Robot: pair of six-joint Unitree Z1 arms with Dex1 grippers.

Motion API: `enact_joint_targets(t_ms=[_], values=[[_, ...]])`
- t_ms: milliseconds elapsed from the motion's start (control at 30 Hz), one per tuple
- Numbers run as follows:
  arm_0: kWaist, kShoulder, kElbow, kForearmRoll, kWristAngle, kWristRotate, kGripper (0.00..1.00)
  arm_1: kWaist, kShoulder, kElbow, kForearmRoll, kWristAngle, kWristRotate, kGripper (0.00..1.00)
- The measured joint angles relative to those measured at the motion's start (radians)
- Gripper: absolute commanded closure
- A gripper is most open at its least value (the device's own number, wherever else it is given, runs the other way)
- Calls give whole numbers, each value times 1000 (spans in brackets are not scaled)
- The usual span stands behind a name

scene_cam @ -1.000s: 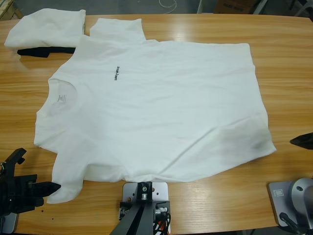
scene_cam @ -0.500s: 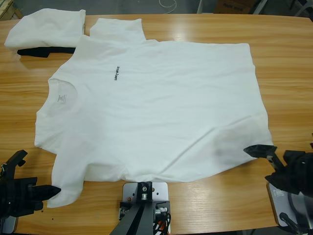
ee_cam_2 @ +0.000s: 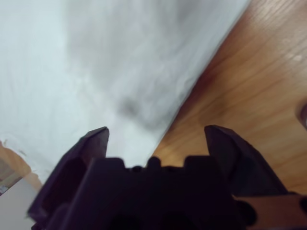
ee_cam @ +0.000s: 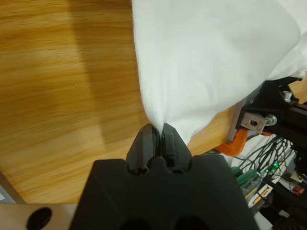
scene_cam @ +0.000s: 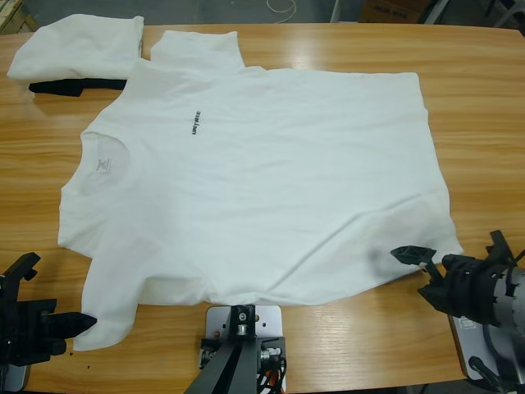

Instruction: Fold clothes

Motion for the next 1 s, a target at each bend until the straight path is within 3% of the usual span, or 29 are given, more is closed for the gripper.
enact_joint_targets(t_ms=[167,300,433,500,600,1000], values=[[0,0,0,3,0,0,1000,0,42,46,-87,-9,0,413],[0,-2,0,13,0,0,1000,0,61,72,-159,-24,0,659],[3,-6,0,24,0,0,1000,2,68,96,-189,-47,-11,692],[4,-7,0,25,0,0,1000,2,68,108,-198,-52,-18,774],[4,-7,0,25,0,0,1000,2,68,115,-202,-53,-24,980],[4,-10,-1,27,0,0,1000,-17,94,122,-211,-74,-126,1000]])
